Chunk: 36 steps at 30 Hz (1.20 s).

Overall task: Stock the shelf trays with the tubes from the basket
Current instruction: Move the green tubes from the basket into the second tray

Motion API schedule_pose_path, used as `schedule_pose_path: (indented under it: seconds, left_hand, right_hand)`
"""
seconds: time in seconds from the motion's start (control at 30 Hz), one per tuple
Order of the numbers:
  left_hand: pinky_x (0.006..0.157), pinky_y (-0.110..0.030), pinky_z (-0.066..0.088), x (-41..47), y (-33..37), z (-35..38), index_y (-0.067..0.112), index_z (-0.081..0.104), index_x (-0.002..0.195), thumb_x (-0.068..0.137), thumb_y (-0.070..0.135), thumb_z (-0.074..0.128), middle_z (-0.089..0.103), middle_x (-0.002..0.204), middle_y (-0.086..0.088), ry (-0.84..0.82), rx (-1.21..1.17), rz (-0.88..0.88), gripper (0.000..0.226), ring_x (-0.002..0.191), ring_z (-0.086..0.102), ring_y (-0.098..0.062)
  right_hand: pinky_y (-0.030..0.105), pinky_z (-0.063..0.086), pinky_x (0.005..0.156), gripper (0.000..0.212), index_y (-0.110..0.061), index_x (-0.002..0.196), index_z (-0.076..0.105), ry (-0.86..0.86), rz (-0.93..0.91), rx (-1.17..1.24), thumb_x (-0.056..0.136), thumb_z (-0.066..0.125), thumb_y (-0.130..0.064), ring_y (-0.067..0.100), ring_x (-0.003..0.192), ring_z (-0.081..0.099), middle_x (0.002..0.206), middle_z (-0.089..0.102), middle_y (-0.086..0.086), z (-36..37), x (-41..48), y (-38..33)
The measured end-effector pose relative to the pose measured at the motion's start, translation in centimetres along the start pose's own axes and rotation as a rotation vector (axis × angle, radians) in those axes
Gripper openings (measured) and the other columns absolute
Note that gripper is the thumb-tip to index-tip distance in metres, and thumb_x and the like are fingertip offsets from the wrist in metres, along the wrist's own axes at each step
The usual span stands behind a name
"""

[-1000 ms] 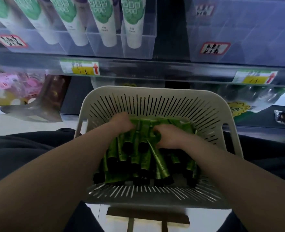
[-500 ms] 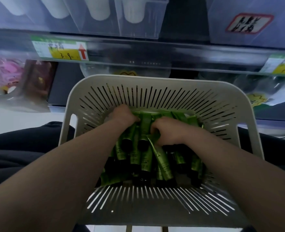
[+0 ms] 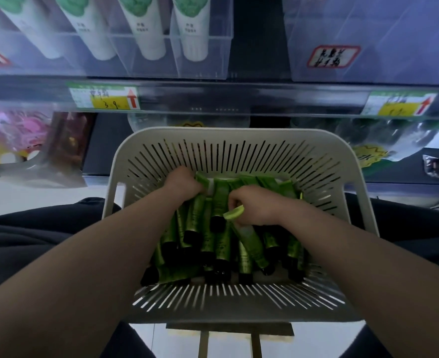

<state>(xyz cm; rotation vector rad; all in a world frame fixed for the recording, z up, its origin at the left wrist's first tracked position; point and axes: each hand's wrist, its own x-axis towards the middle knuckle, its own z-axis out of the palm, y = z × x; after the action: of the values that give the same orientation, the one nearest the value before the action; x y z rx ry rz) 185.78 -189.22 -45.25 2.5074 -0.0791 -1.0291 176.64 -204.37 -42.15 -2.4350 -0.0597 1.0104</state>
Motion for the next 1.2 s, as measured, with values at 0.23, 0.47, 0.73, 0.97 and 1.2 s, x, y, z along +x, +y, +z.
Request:
schedule_pose_path:
  seconds: [0.23, 0.47, 0.73, 0.97, 1.2]
  left_hand:
    - [0.07, -0.028, 0.046, -3.1, 1.2, -1.9, 0.001, 0.067, 0.083, 0.084, 0.023, 0.069, 0.059, 0.073, -0.006, 0.043, 0.04, 0.103, 0.022, 0.078, 0.057, -0.021]
    - [0.063, -0.026, 0.043, -7.0, 1.5, -2.6, 0.014, 0.062, 0.068, 0.083, 0.022, 0.069, 0.058, 0.067, 0.0, 0.067, 0.015, 0.229, 0.019, 0.067, 0.057, -0.014]
    - [0.065, -0.023, 0.045, -12.1, 3.6, -4.1, 0.011, 0.07, 0.093, 0.086, 0.022, 0.066, 0.068, 0.085, -0.005, 0.186, 0.014, 0.417, 0.014, 0.079, 0.062, -0.017]
    - [0.066, -0.024, 0.037, -15.6, 7.3, -6.6, 0.014, 0.068, 0.098, 0.085, 0.022, 0.065, 0.062, 0.085, 0.001, 0.279, 0.023, 0.545, 0.016, 0.081, 0.057, -0.015]
    - [0.068, -0.027, 0.044, -19.0, 12.5, -8.8, 0.016, 0.066, 0.101, 0.088, 0.021, 0.062, 0.063, 0.084, 0.0, 0.338, 0.043, 0.702, 0.014, 0.081, 0.061, -0.017]
  right_hand:
    - [0.021, 0.039, 0.06, 0.02, -0.013, 0.098, 0.067, 0.087, 0.025, 0.094, 0.08, 0.072, -0.019, 0.012, 0.085, 0.051, 0.089, 0.057, -0.004, -0.7, -2.7, 0.3]
    - [0.02, 0.04, 0.059, 0.016, -0.024, 0.08, 0.064, 0.223, 0.038, 0.242, 0.073, 0.079, -0.022, 0.006, 0.075, 0.054, 0.077, 0.057, -0.012, -1.4, -6.3, -0.1]
    - [0.02, 0.042, 0.064, 0.016, -0.027, 0.073, 0.064, 0.418, 0.011, 0.346, 0.073, 0.079, -0.021, 0.008, 0.076, 0.058, 0.076, 0.061, -0.01, -3.7, -11.1, -0.8]
    - [0.029, 0.055, 0.072, 0.014, -0.023, 0.079, 0.067, 0.569, -0.014, 0.455, 0.073, 0.079, -0.017, 0.016, 0.081, 0.067, 0.085, 0.069, -0.003, -6.3, -14.5, -0.8]
    - [0.029, 0.053, 0.076, 0.012, -0.019, 0.08, 0.068, 0.694, -0.099, 0.471, 0.079, 0.073, -0.008, 0.011, 0.083, 0.065, 0.085, 0.07, -0.001, -10.8, -18.6, -1.0]
